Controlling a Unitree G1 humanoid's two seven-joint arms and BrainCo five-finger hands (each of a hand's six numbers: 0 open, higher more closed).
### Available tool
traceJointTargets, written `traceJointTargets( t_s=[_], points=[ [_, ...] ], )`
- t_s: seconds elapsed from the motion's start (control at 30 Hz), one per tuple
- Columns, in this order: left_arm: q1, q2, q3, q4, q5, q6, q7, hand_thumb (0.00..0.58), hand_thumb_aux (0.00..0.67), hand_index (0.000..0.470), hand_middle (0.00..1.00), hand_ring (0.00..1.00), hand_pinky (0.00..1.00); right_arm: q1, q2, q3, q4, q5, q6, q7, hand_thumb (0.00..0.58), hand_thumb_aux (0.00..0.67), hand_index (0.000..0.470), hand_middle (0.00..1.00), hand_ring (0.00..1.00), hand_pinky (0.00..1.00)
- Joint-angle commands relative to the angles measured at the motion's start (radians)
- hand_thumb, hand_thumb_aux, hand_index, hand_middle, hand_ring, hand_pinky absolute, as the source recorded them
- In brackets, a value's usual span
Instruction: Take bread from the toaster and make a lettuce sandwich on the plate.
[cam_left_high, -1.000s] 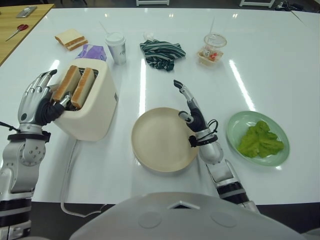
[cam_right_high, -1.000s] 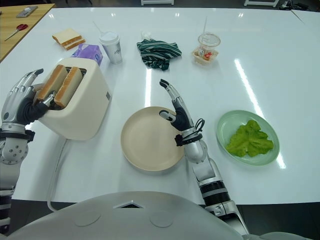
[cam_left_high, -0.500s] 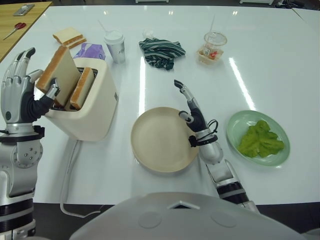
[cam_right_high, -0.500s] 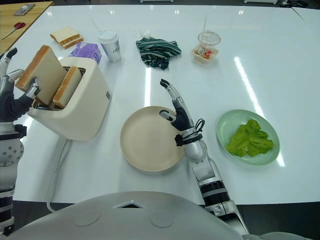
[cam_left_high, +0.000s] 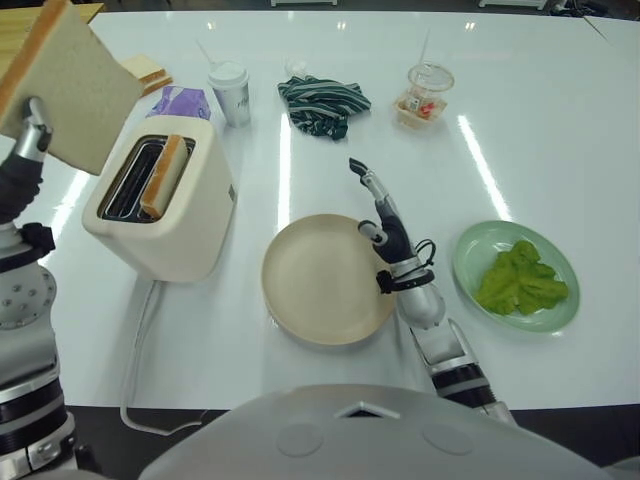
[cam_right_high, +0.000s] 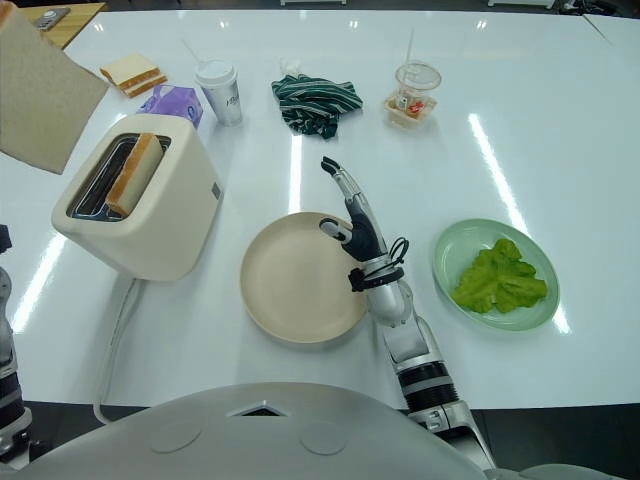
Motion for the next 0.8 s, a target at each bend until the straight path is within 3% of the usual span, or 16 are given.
traceJointTargets(
  t_s=[0.03, 0.17, 0.33, 0.53, 0.8],
  points=[
    [-0.099, 0.029, -0.067, -0.135, -0.249, 0.132, -0.157, 0.58, 0.67, 0.47, 0.0, 0.0, 0.0, -0.024, 0.002, -0.042, -0.012, 0.061, 0.02, 0.008, 0.0, 0.0, 0.0, 0.0, 0.0, 0.0],
    [-0.071, 0.013, -0.319, -0.321, -0.468, 0.33, -0.332, 0.58, 0.67, 0.47, 0.0, 0.0, 0.0, -0.064, -0.052, -0.129, -0.054, 0.126, 0.04, 0.041, 0.0, 0.0, 0.0, 0.0, 0.0, 0.0],
    [-0.026, -0.036, -0.563, -0.35, -0.495, 0.453, -0.417, 0.58, 0.67, 0.47, 0.0, 0.0, 0.0, -0.083, -0.129, -0.244, -0.144, 0.176, 0.063, 0.07, 0.0, 0.0, 0.0, 0.0, 0.0, 0.0],
    [0.049, -0.045, -0.724, -0.178, -0.362, 0.418, -0.473, 0.58, 0.67, 0.47, 0.0, 0.0, 0.0, -0.1, -0.165, -0.329, -0.194, 0.186, 0.069, 0.065, 0.0, 0.0, 0.0, 0.0, 0.0, 0.0],
    [0.052, -0.104, -0.864, 0.045, -0.177, 0.316, -0.477, 0.58, 0.67, 0.47, 0.0, 0.0, 0.0, -0.084, -0.152, -0.313, -0.226, 0.158, 0.058, 0.075, 0.0, 0.0, 0.0, 0.0, 0.0, 0.0]
  ],
)
